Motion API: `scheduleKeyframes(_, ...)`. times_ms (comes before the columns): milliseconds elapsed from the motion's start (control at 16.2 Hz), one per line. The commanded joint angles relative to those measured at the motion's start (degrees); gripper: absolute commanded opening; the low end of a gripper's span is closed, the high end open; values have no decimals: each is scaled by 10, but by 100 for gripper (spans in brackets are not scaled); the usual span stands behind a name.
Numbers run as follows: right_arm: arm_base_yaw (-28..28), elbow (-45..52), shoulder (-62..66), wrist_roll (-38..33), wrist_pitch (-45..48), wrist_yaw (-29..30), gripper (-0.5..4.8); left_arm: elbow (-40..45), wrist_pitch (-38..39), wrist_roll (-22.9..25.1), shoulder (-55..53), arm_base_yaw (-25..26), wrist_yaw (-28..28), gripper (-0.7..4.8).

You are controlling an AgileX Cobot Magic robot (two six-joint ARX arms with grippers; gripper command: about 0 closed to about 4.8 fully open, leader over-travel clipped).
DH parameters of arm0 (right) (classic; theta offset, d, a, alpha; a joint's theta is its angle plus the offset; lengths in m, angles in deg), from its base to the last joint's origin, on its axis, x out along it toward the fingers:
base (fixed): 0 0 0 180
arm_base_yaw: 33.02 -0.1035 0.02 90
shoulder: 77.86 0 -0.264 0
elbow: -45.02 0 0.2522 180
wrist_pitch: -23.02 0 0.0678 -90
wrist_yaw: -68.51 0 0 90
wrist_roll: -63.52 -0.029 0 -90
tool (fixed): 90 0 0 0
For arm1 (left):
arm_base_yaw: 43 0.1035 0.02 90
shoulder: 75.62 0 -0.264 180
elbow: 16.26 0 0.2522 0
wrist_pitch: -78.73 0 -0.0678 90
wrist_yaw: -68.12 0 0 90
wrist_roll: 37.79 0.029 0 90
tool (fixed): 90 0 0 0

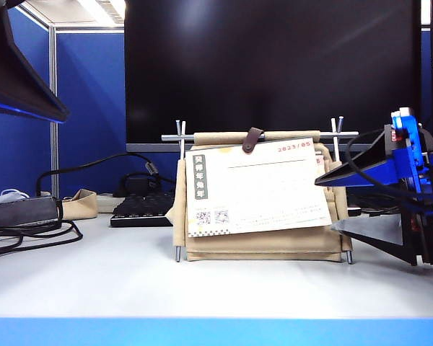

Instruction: Turn one page of the calendar.

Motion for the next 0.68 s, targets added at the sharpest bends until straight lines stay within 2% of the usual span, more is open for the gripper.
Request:
scheduleKeyframes(62,-1,-3,-2,8,-15,-2,328,-3,-6,2,1,0,0,-5)
scheduleKeyframes(247,-1,-3,-2,44,-60,-11,328,-3,-6,2,1,0,0,-5)
scheduleKeyframes(679,-1,-31,26,39,-60,-12,328,-2,-6,2,1,0,0,-5)
